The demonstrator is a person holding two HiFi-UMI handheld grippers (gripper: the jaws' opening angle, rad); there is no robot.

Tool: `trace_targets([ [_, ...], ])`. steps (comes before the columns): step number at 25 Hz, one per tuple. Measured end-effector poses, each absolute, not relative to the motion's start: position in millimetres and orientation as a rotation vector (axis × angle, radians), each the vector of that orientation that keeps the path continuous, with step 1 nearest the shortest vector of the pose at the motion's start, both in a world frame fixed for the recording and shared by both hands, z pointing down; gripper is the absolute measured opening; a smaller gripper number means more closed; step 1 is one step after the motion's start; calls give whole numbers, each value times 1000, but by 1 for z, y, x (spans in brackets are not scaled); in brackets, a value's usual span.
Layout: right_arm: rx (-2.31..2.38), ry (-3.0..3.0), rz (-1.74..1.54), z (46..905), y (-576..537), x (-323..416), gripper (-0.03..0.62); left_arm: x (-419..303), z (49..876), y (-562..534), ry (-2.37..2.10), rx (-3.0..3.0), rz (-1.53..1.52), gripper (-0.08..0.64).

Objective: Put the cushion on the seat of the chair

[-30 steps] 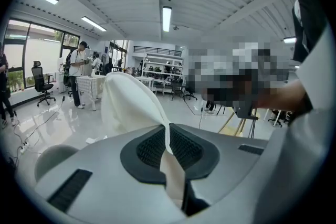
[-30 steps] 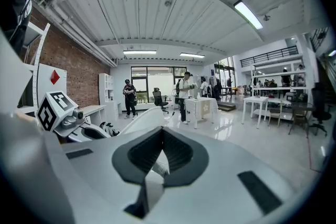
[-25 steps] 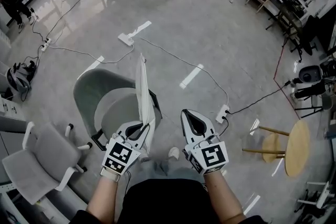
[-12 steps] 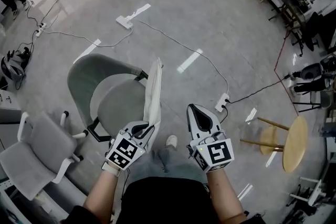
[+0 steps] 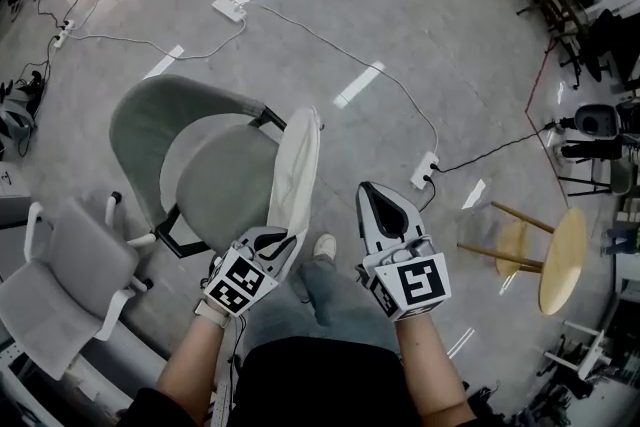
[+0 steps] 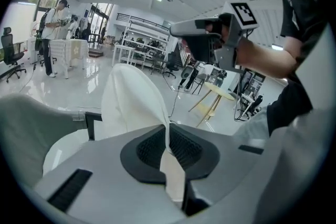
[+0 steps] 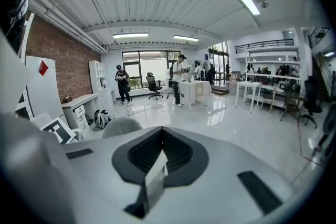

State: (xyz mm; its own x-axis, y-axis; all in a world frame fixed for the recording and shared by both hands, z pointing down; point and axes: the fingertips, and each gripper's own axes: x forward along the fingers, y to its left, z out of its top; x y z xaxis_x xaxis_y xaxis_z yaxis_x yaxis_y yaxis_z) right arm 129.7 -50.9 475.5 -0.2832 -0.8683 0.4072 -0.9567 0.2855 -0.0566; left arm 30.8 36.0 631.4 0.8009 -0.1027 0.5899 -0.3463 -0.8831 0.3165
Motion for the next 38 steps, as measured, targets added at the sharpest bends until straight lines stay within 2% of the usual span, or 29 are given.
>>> trace_targets([
  [21, 1573, -2262, 469, 503, -34, 116, 8, 20, 666, 97, -248, 2500, 820, 29],
  [38, 1478, -2249, 516, 547, -50, 92, 8, -6, 738, 101, -86, 2412, 878, 29],
])
